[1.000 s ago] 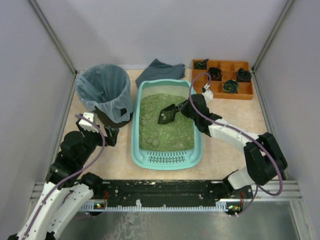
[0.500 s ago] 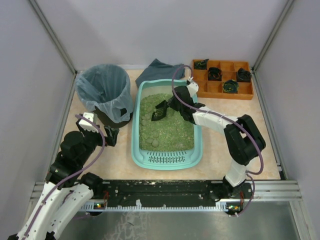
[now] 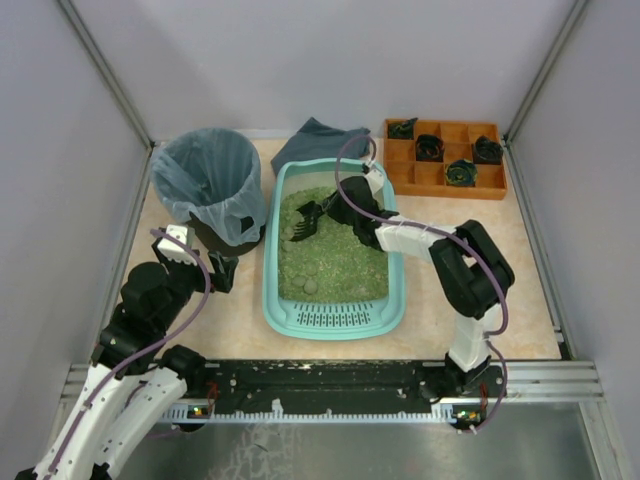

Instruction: Clean the litter box

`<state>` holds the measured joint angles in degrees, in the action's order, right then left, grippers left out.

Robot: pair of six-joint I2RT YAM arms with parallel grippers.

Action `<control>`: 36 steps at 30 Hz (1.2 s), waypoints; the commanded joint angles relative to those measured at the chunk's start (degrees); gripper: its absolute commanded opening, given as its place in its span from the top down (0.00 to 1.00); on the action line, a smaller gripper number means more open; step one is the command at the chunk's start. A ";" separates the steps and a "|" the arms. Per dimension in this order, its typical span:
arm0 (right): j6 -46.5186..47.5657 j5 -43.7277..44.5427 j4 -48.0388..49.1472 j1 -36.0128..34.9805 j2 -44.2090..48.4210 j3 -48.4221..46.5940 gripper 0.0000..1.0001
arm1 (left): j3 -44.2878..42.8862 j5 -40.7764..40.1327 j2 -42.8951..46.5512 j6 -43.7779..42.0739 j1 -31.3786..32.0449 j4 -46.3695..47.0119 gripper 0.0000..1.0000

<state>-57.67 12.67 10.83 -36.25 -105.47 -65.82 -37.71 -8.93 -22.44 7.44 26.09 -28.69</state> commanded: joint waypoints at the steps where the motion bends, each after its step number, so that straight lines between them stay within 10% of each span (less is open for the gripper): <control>1: -0.22 -6.26 3.96 -1.85 0.62 2.77 1.00 | -0.06 -0.13 0.09 -0.30 -0.26 1.26 0.00; 36: -12.66 0.24 21.57 1.42 33.34 30.26 1.00 | 0.01 -0.20 0.44 -0.28 -0.33 1.18 0.00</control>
<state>-66.94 14.37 25.17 -36.18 -79.02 -37.87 -37.71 -8.93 -22.44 7.44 26.09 -28.69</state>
